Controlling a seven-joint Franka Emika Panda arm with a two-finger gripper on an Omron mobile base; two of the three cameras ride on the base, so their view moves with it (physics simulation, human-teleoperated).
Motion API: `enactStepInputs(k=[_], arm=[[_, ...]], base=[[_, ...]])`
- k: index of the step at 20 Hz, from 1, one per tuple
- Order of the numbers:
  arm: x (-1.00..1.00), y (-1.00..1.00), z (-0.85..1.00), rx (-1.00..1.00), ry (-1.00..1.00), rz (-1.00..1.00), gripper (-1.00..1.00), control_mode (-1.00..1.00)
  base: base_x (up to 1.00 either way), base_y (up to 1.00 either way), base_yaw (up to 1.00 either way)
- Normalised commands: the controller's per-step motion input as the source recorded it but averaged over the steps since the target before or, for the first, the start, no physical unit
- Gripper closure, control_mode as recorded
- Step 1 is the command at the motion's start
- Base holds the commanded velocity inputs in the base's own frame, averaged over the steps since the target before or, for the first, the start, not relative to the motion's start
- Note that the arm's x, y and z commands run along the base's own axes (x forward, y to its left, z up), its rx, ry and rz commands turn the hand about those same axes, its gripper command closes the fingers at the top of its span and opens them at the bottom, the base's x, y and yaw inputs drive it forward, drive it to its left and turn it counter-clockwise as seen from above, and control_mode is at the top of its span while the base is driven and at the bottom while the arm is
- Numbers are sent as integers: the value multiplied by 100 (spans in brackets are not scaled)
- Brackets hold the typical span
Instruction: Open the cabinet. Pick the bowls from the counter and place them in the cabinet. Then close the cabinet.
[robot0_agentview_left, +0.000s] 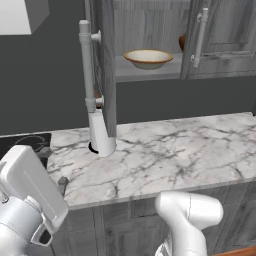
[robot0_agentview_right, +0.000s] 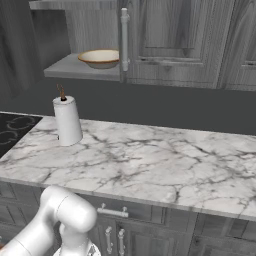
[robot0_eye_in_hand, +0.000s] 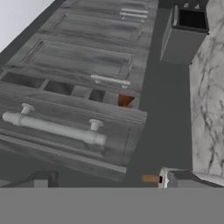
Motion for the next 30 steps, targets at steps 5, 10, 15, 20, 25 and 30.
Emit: enactStepInputs(k=[5, 10, 15, 20, 25, 30], arm=[[36, 0, 0, 1, 0, -9, -100, -100], [42, 0, -6, 0, -6, -9, -100, -100], [43, 0, -10, 3, -6, -7, -100, -100], [42, 0, -17, 5, -10, -7, -100, -100], [32, -2, -25, 7, -16, -7, -100, -100], [4, -20, -7, 11, -23, -4, -100, -100]], base=[[0, 0, 0], [0, 0, 0], [0, 0, 0], [0, 0, 0], [0, 0, 0], [0, 0, 0]])
